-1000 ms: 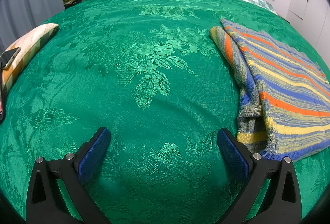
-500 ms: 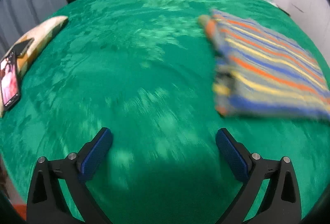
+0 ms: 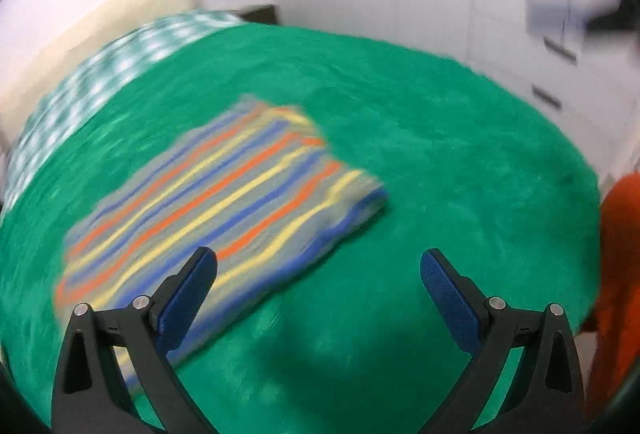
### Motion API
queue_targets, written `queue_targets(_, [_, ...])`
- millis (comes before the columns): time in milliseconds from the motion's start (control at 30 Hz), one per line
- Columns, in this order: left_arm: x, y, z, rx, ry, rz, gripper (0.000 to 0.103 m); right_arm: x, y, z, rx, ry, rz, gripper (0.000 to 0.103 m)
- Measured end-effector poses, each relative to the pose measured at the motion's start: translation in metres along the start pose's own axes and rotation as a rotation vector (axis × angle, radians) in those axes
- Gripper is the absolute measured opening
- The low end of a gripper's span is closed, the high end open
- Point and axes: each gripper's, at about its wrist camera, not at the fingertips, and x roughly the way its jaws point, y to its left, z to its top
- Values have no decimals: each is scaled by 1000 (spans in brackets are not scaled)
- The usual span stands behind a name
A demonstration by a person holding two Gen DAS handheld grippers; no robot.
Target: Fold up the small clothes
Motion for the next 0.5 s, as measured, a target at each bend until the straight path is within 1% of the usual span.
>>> queue_targets(33, [21,-5,6,-1,24,5,99,-14,10,10,-25,-77,49,103])
queue_targets(67, [39,-7,12,-10,47,10,89,-20,15,19,-42,-113,100,103])
queue_targets(100, [54,-7,15,-20,68,16,77,-21,21,24,-59,-119,142,103])
queue_targets(133, [68,-5,16,-33,95,24,71,-17,25,31,-71,-97,167,103])
queue_targets(167, [78,-4,18,-42,108,34,63,-7,28,39,-82,-45,182,103])
queue_targets(200, [80,-5,18,-47,87,42,54,1,28,42,-91,-13,190,103])
queue_targets(233, [79,-6,19,-44,65,48,50,10,27,45,-99,8,190,103])
queue_targets(267, [77,-9,19,-31,57,54,42,24,24,48,-115,36,172,103])
queue_targets(300, [75,-12,18,-18,51,55,37,36,19,49,-120,58,158,103])
queue_targets(333, [73,-17,16,8,37,66,35,52,11,50,-115,88,154,103])
queue_targets(400, [73,-18,11,22,24,67,21,86,-7,45,-68,147,163,103])
queue_targets(467, [71,-12,12,-10,11,53,13,128,-30,38,12,223,171,103])
queue_targets(500, [68,-8,13,-38,4,35,9,155,-45,33,62,281,148,103])
